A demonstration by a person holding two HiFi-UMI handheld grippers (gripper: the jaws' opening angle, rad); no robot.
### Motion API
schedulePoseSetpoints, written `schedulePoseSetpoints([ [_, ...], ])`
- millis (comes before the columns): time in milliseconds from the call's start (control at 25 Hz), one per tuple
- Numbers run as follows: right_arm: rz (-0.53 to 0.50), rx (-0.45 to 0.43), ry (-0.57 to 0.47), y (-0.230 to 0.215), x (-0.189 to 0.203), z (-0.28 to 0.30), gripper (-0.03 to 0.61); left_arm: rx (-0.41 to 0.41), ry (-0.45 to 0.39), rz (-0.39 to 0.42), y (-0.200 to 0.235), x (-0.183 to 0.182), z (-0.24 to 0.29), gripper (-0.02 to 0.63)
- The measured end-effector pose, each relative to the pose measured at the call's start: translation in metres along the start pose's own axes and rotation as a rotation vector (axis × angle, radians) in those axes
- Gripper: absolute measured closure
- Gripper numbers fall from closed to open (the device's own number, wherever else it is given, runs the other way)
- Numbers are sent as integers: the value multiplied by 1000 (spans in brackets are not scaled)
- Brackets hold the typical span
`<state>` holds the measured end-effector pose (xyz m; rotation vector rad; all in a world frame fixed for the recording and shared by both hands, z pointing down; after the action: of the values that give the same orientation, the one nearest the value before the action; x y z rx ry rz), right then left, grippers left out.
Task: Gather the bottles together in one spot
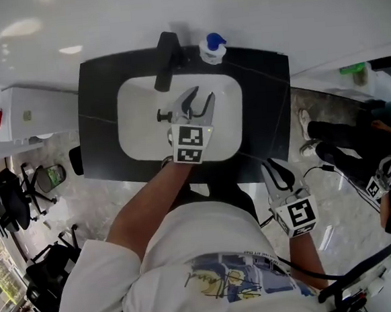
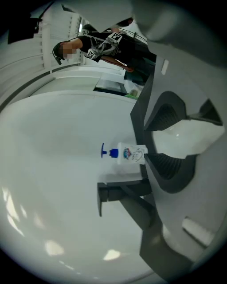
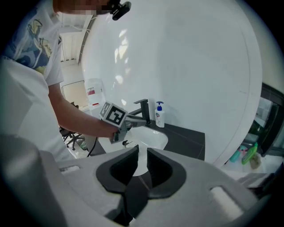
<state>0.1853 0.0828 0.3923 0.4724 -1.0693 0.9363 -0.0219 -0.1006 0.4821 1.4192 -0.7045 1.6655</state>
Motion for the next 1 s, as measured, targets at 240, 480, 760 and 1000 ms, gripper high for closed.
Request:
schedulePoseSetpoints([
  [240,-14,-10,5,28,-9,15,517,-92,138,-200,29,47,-56,453],
  [480,-20,-10,12,52,-18,27,517,-310,252,-524,81,87,-91,453],
  [760,-9,-3,31,65,-18,40,517,-441,295,-938,106,135,-91,431],
  [1000,-8,16,51,70,-19,43,517,-546,307,-1165,119,161,-77,423],
])
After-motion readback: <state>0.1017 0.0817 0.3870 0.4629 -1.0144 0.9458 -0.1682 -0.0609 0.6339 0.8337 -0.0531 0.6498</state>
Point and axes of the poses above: the fingertips, and each gripper's own axes: z forward along the fingers, y to its left, x out of its underside, the point moved 8 cm from there along -z, backward along the fingers, and after that the axes turned 13 degrees about -y, right-handed, at the moved point
